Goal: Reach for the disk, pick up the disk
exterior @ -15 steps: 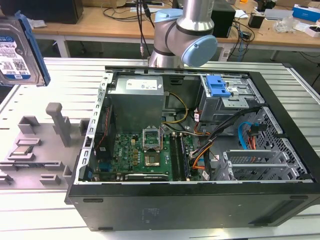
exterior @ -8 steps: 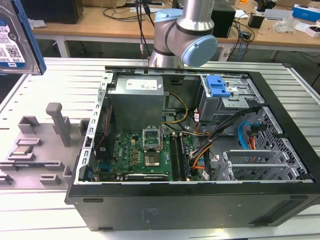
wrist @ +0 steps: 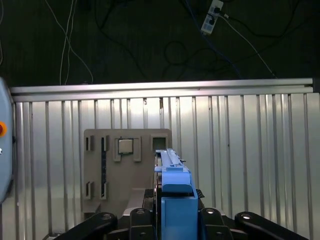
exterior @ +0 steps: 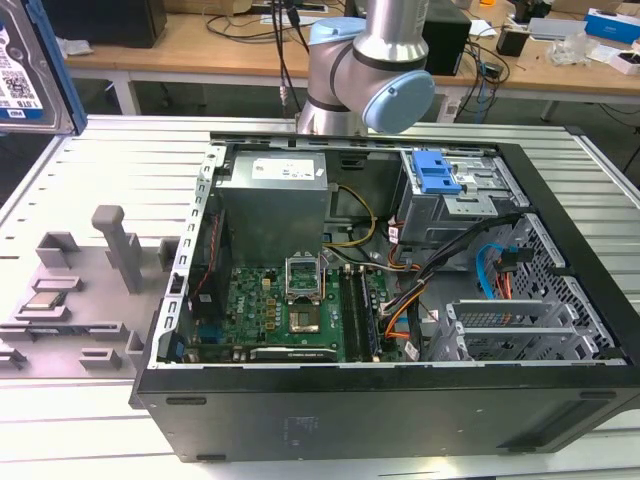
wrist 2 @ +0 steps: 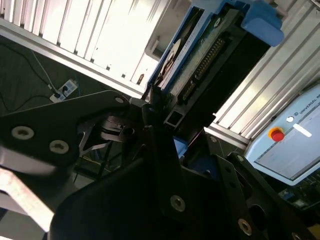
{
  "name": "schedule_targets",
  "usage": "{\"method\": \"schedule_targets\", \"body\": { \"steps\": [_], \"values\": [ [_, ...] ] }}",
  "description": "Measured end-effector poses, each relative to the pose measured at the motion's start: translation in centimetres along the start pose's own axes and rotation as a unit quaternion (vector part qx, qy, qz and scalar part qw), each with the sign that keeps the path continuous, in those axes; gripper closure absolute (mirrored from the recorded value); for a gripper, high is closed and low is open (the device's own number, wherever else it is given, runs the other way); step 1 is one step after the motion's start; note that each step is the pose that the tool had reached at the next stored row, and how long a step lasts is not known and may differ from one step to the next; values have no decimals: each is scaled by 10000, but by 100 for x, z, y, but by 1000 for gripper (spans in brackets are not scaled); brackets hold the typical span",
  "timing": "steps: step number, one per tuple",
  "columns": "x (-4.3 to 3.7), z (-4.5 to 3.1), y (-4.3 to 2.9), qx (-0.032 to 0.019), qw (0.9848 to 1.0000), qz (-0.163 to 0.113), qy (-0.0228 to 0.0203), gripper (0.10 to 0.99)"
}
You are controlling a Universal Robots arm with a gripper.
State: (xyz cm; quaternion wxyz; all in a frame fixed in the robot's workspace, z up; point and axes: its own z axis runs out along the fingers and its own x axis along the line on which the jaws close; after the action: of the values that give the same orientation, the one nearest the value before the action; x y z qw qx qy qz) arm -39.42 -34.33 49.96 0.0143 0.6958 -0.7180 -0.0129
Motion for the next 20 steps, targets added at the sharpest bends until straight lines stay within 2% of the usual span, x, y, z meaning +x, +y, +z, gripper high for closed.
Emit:
{"method": "schedule_targets", "body": {
  "steps": [6,8,13,16,20],
  "values": [
    [0,-2,0,-1,10000,0,1,718],
    [-1,-3,-22,-1,10000,0,1,718],
    [-5,-8,-165,-1,10000,0,1,718],
    [-11,-15,-337,-1,10000,0,1,718],
    [-16,-20,-467,-1,10000,1,1,718]
  ]
}}
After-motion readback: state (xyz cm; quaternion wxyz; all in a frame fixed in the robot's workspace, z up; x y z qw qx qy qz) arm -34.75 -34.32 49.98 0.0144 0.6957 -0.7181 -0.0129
